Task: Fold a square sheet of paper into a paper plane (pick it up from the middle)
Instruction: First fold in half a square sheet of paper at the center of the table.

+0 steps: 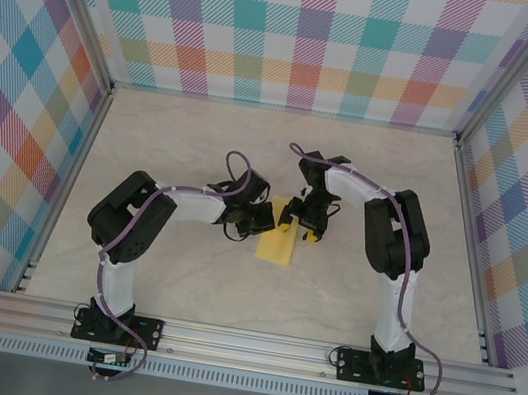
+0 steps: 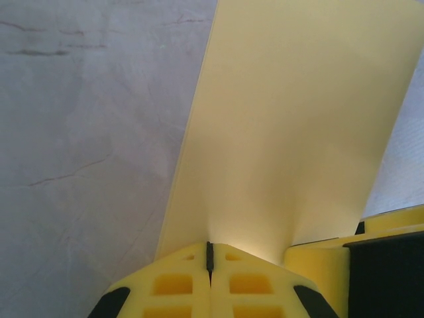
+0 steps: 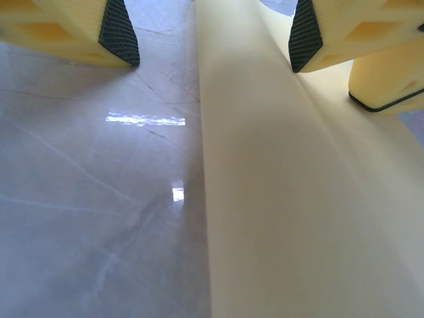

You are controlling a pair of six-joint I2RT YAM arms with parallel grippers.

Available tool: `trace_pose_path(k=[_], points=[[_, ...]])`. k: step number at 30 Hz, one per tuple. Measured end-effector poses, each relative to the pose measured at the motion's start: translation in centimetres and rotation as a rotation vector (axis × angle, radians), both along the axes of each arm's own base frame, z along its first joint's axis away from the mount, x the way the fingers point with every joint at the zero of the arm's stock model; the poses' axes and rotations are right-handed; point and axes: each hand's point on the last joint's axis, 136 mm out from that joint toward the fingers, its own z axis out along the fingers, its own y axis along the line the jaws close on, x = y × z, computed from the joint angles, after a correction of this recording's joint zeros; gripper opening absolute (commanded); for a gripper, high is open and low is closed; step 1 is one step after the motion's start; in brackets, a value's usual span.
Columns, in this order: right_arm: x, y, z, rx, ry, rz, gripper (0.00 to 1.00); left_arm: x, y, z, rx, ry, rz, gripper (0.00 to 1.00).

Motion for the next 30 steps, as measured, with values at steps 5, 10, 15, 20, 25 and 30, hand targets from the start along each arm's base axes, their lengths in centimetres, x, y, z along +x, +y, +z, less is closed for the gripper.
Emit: trace_pose_path(k=[5,10,15,20,25,30], points=[[0.3,0.2,0.5,0.017,-0.016,-0.001,0.71,0.0,0.0,0.0,0.003,-0.002,0.001,0.0],[1.4,0.1,1.9,0.077,-0.105,-0.023,0.73,0.0,0.0,0.0,0.003,-0.002,0.001,0.0],[2.8,-0.3,5.9,0.224,-0.232,-0.093,0.44,0.0,0.0,0.0,0.002,-0.003,0.001,0.0],[3.1,1.2,7.2,0.396,-0.262,-0.131,0.17,0.0,0.0,0.0,0.002,-0.003,0.001,0.0],[1.5,2.0,5.3,0.46,-0.192,-0.14,0.11,0.0,0.0,0.0,0.002,-0.003,0.001,0.0],[1.1,2.3,4.0,0.479,-0.16,-0.134,0.11,0.0,0.0,0.0,0.002,-0.004,0.001,0.0]])
